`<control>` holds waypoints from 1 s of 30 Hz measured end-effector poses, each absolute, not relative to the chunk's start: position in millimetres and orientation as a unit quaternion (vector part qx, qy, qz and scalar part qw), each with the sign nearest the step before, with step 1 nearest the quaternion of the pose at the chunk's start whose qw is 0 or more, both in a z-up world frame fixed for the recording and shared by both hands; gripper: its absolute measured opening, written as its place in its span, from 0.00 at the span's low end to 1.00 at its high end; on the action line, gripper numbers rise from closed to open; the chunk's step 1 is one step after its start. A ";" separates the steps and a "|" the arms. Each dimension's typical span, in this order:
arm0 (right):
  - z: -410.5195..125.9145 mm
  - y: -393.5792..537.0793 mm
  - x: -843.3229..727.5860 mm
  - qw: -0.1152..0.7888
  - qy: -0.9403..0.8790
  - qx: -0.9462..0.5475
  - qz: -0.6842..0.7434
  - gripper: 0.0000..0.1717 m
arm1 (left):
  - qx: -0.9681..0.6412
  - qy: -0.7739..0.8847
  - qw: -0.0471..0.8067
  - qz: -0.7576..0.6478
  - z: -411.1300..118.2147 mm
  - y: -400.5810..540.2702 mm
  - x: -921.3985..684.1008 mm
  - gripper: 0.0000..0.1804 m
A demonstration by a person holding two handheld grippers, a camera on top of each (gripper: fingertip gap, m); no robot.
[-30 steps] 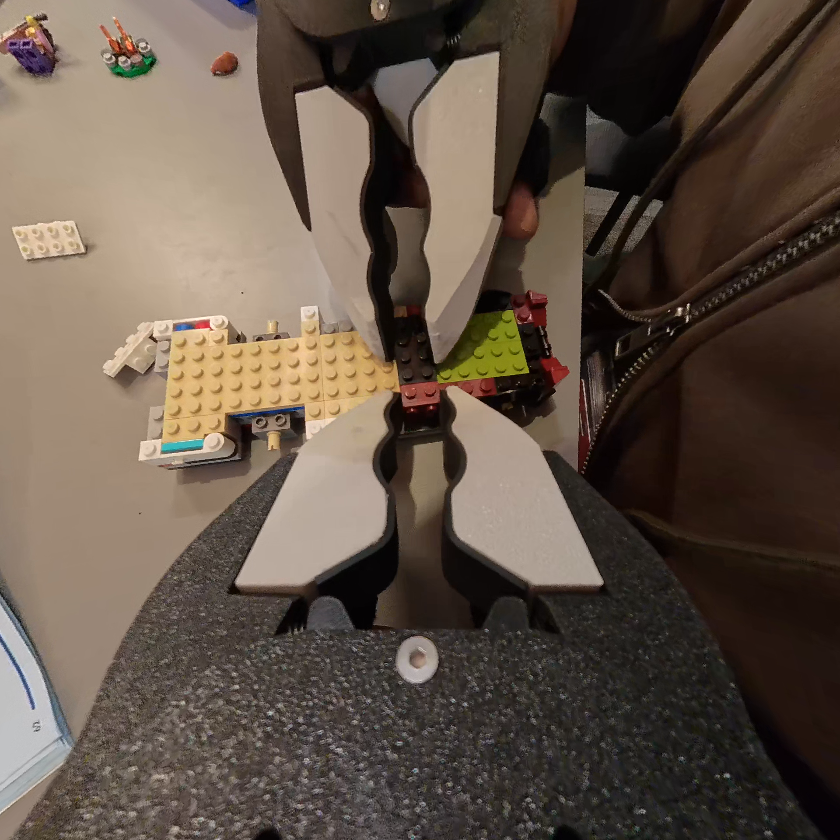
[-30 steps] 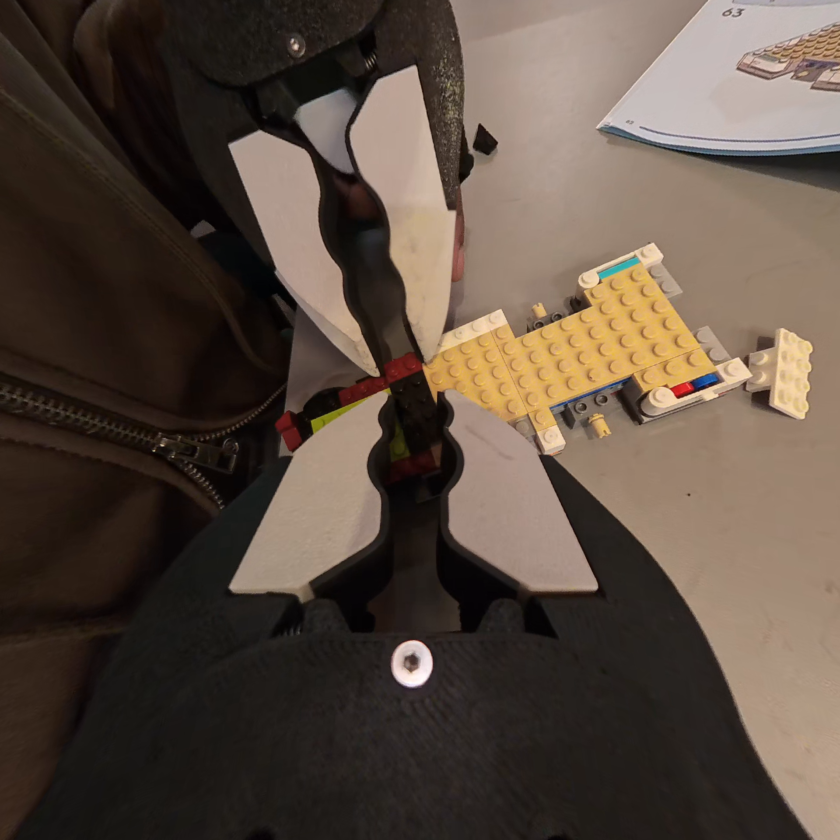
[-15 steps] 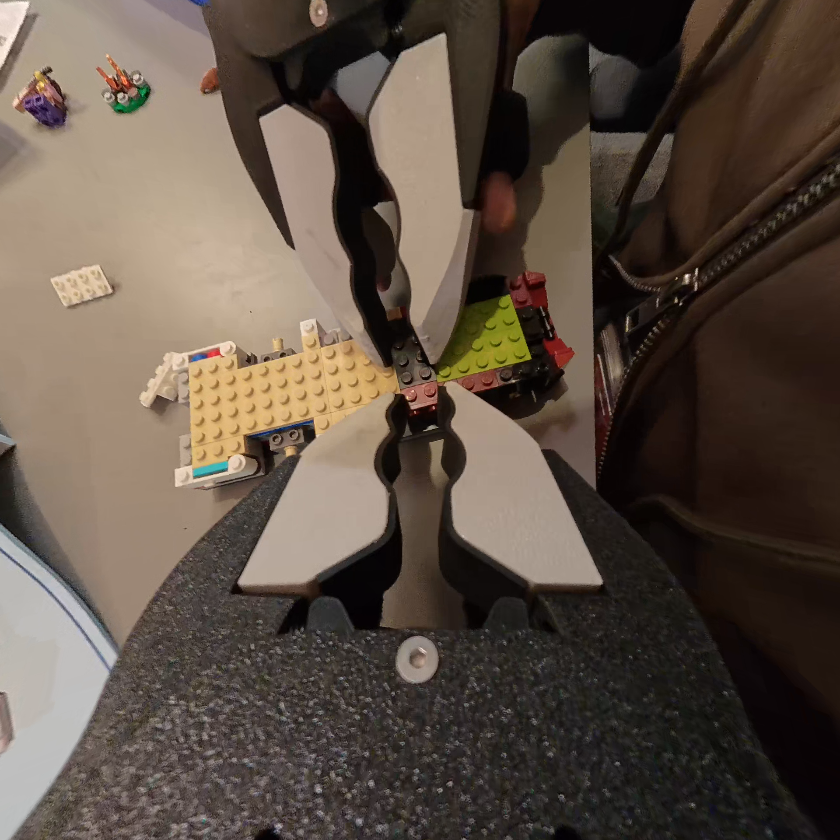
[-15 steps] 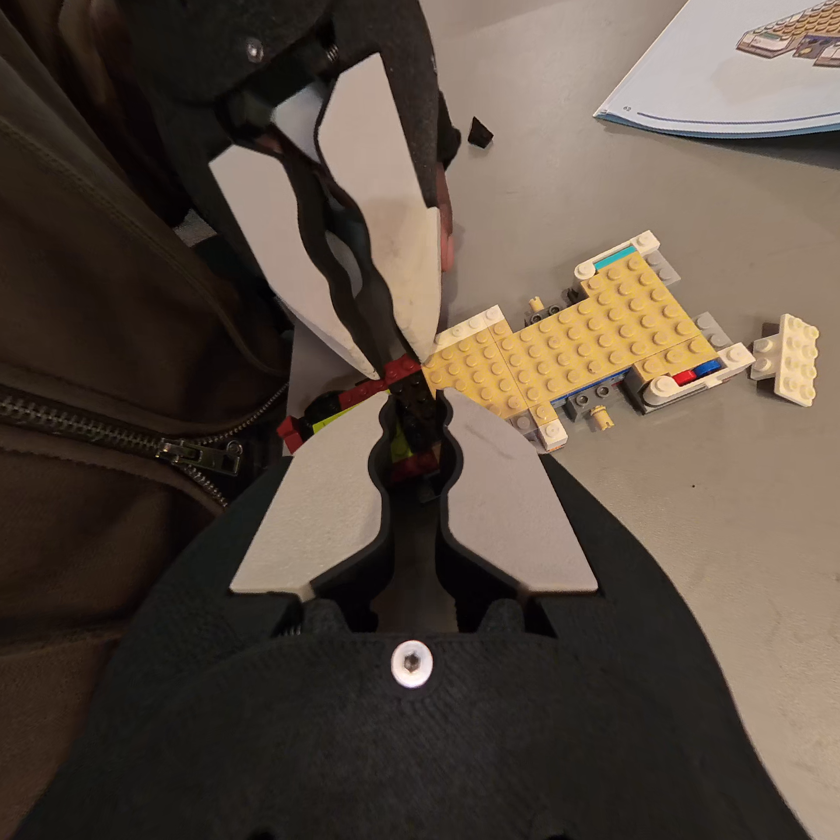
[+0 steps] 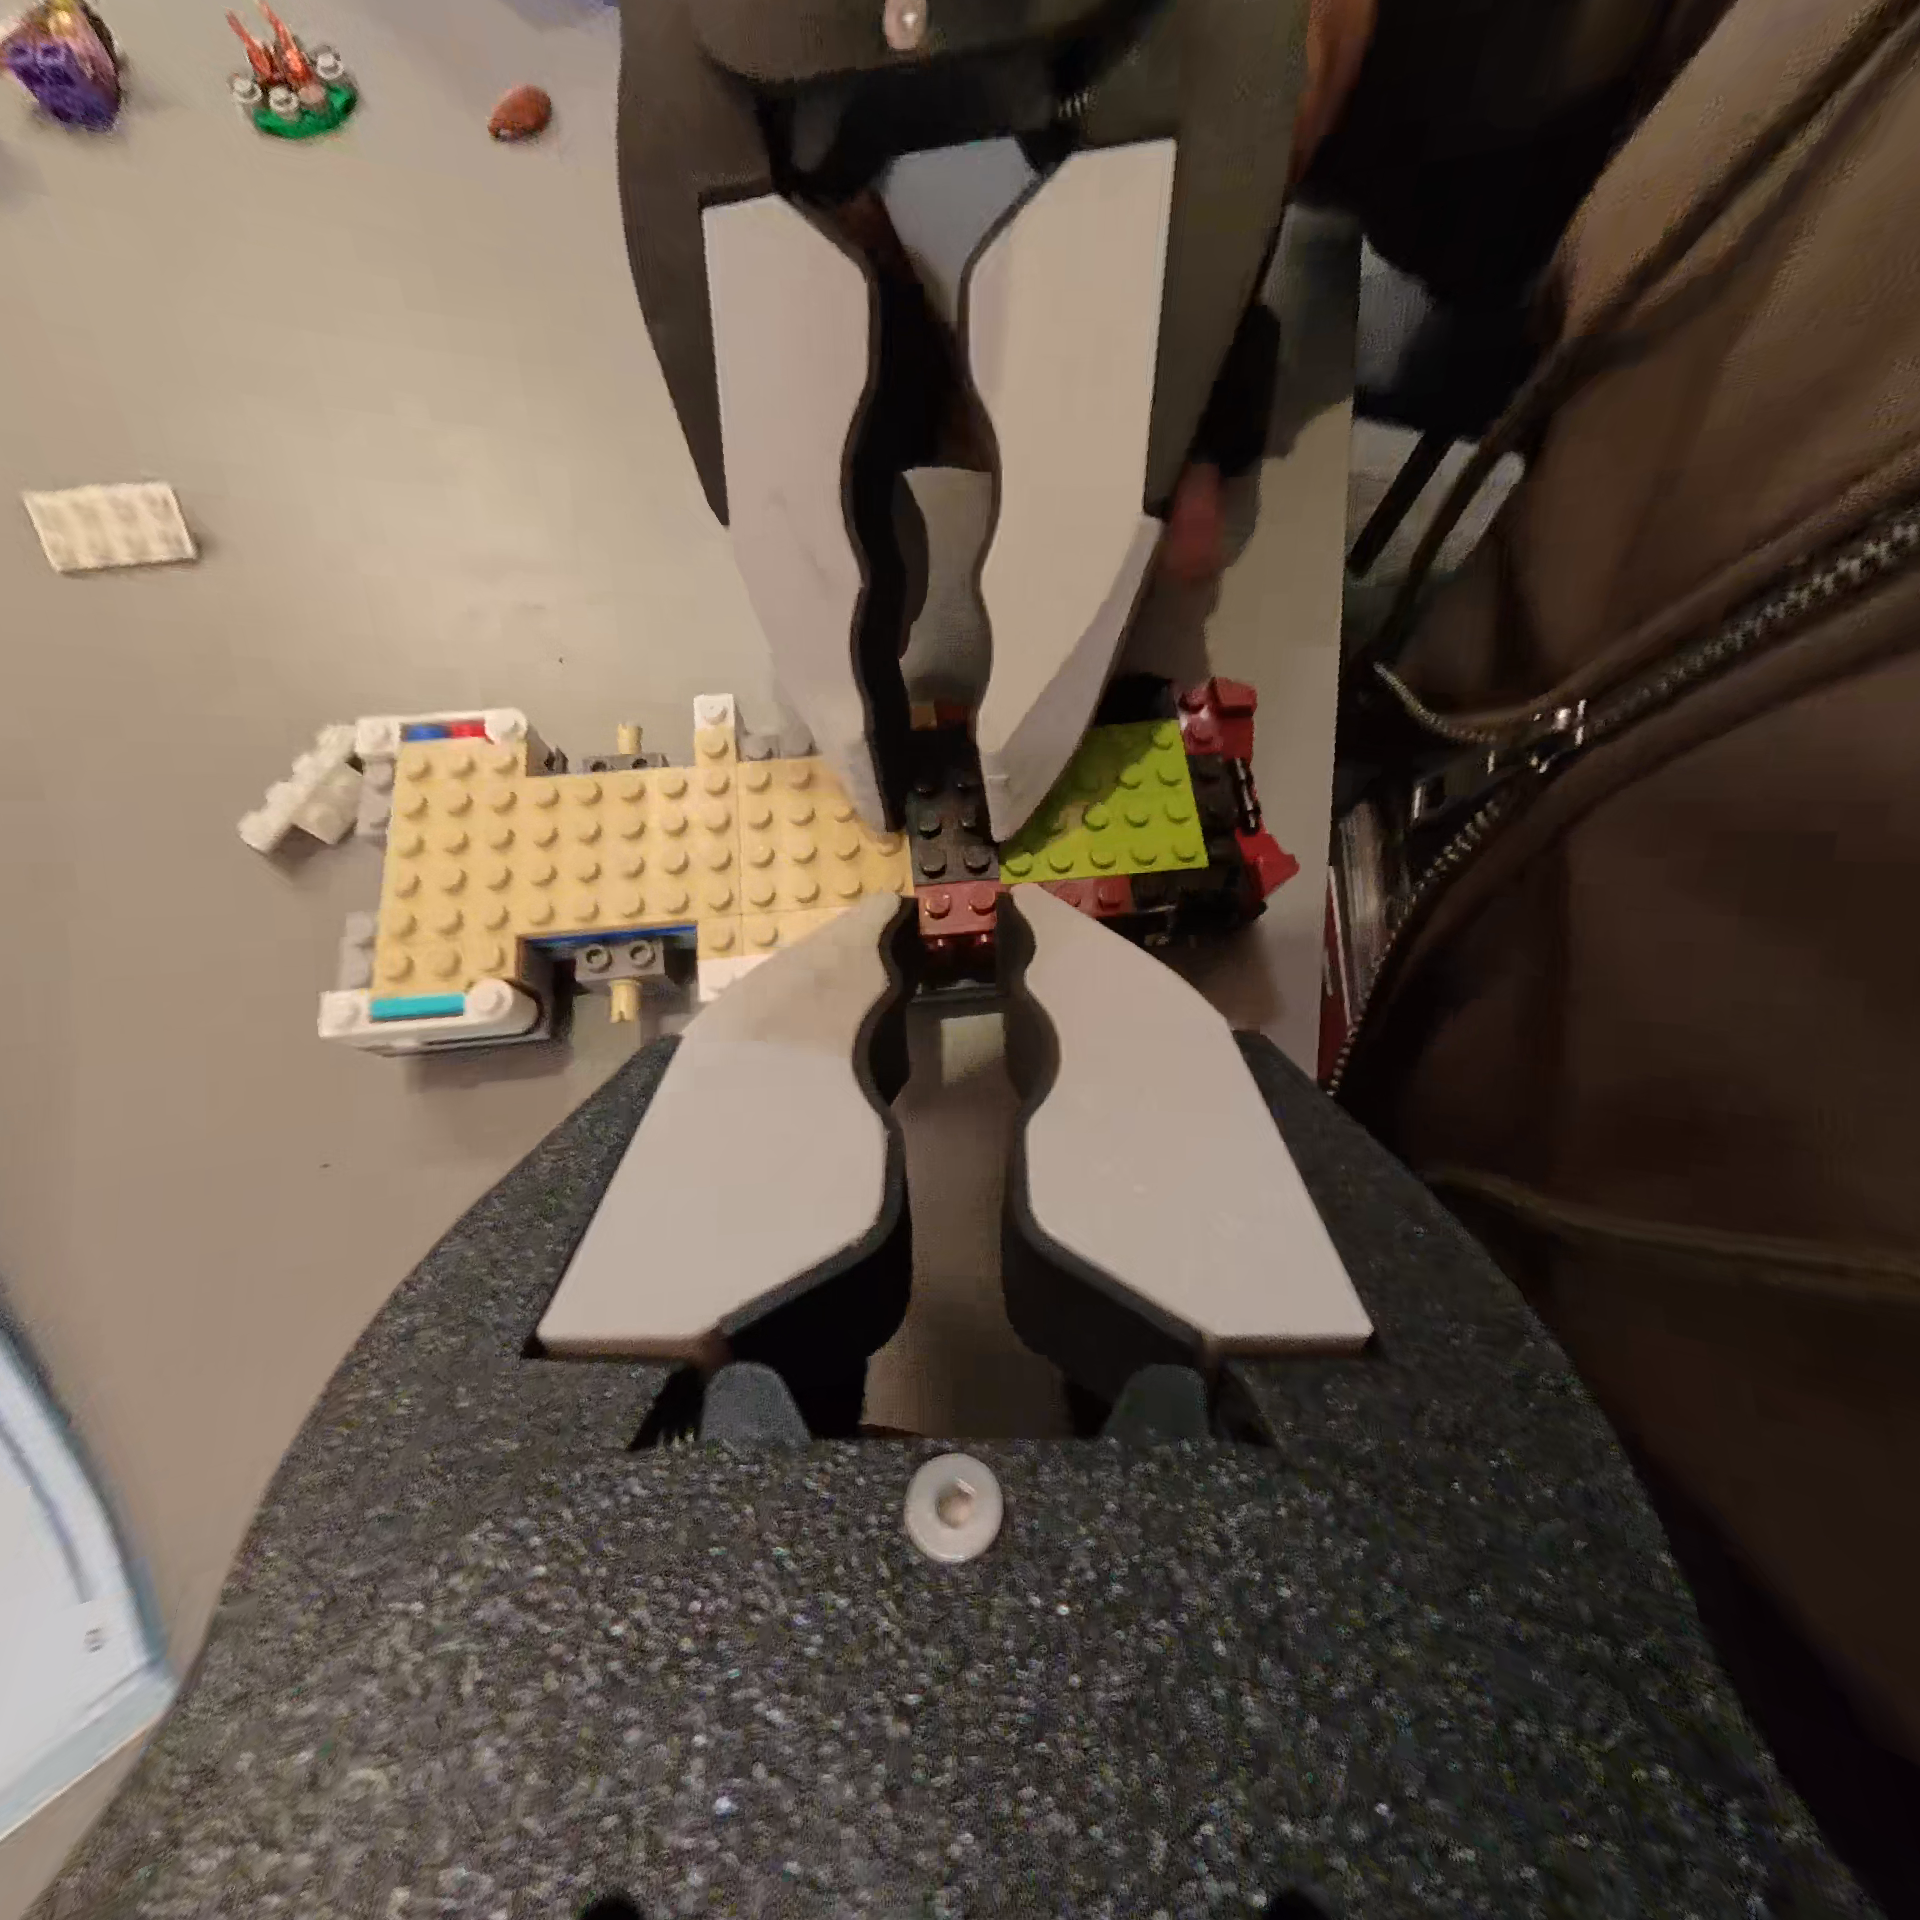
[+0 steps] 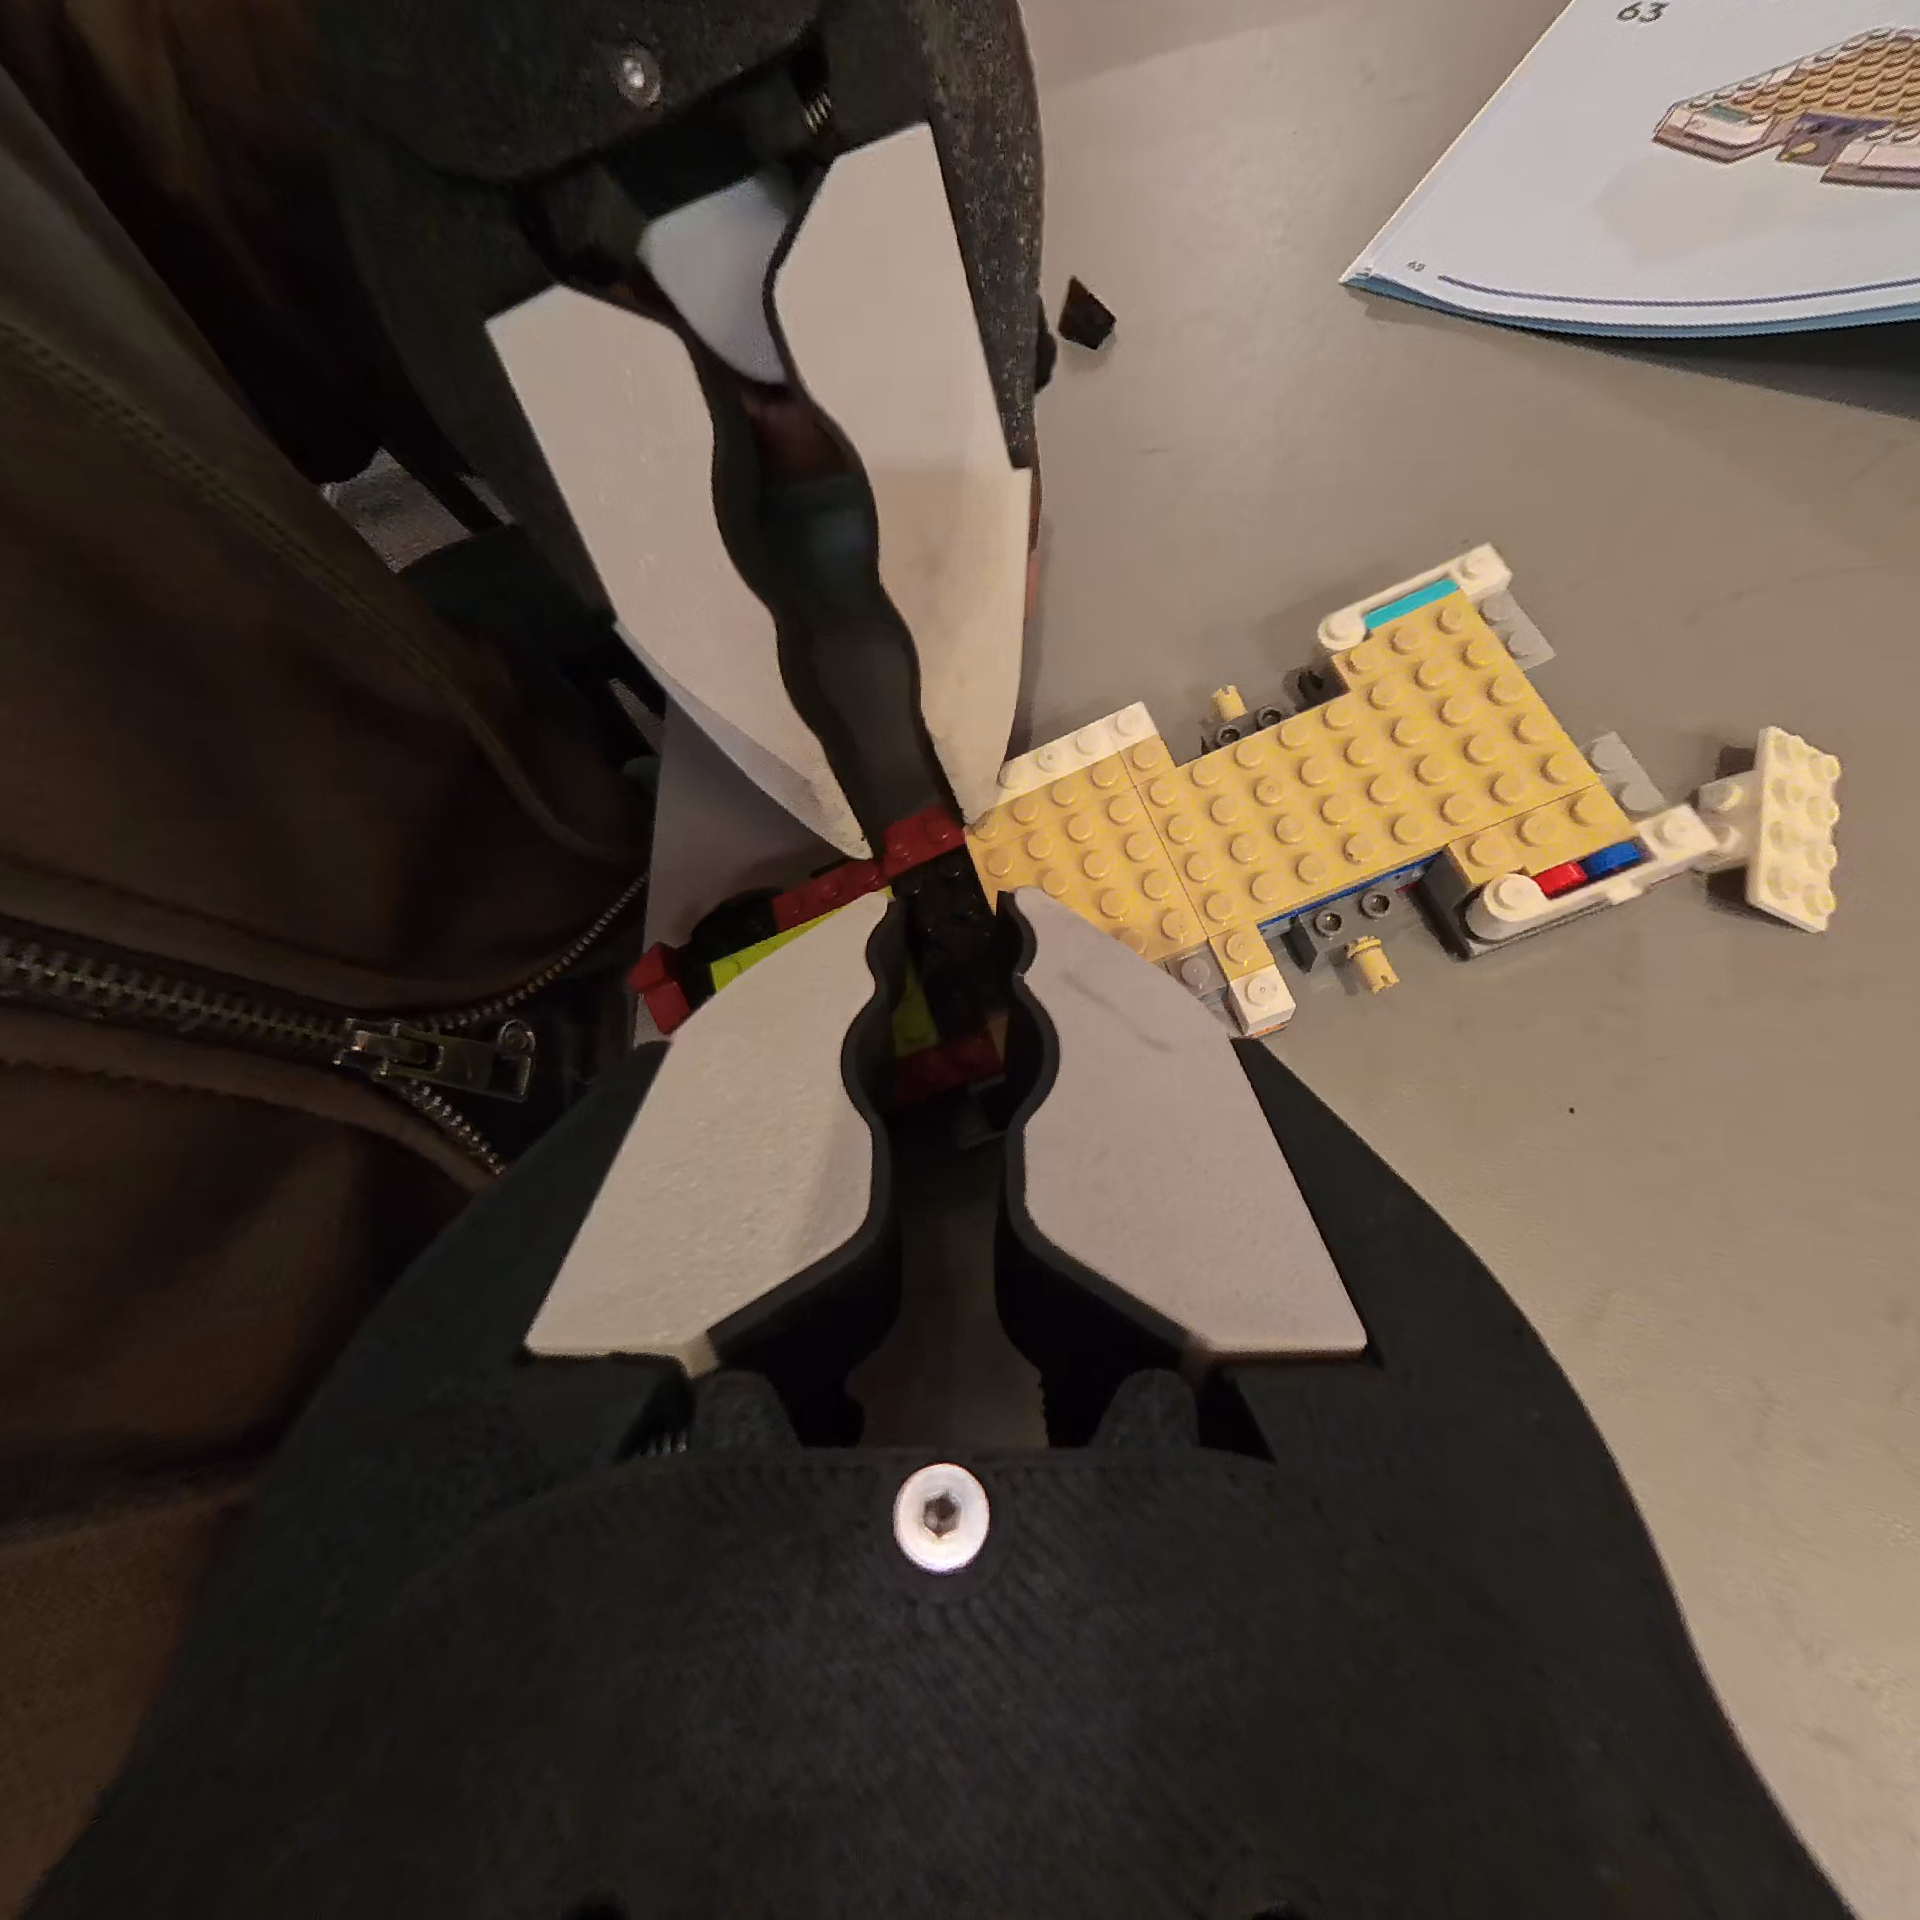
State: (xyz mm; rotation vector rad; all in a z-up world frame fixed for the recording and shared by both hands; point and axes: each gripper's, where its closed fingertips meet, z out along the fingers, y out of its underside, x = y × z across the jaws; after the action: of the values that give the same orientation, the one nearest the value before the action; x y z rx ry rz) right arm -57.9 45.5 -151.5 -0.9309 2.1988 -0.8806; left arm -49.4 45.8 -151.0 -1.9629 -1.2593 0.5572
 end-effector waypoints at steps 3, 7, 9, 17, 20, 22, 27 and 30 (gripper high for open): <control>-151.4 45.5 -57.9 0.297 0.825 -0.349 -0.331 0.10 | -0.759 -0.493 0.368 0.213 -151.2 45.7 -50.2 0.08; -151.4 45.5 -57.5 0.299 0.824 -0.348 -0.331 0.10 | -0.757 -0.496 0.366 0.218 -151.8 46.3 -54.3 0.11; -151.4 45.6 -57.2 0.301 0.824 -0.347 -0.331 0.10 | -0.762 -0.489 0.363 0.217 -153.4 48.7 -54.4 0.09; -151.3 45.6 -56.5 0.310 0.822 -0.344 -0.330 0.10 | -0.769 -0.494 0.342 0.218 -153.2 46.9 -53.5 0.09; -151.3 45.6 -56.3 0.312 0.822 -0.344 -0.329 0.10 | -0.765 -0.500 0.344 0.216 -153.3 46.7 -53.1 0.09; -151.2 45.5 -56.1 0.313 0.822 -0.343 -0.329 0.10 | -0.763 -0.503 0.345 0.214 -153.3 46.5 -52.6 0.09; -151.3 45.4 -56.1 0.318 0.824 -0.339 -0.325 0.10 | -0.749 -0.513 0.364 0.208 -153.5 46.3 -52.4 0.09; -151.4 45.3 -55.8 0.323 0.827 -0.331 -0.320 0.10 | -0.763 -0.496 0.349 0.224 -153.6 46.0 -52.0 0.09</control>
State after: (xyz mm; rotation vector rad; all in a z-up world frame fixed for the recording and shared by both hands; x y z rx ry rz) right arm -55.8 45.3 -151.4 -0.8684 2.1712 -0.8403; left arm -52.0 46.0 -153.6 -1.9759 -1.2863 0.5803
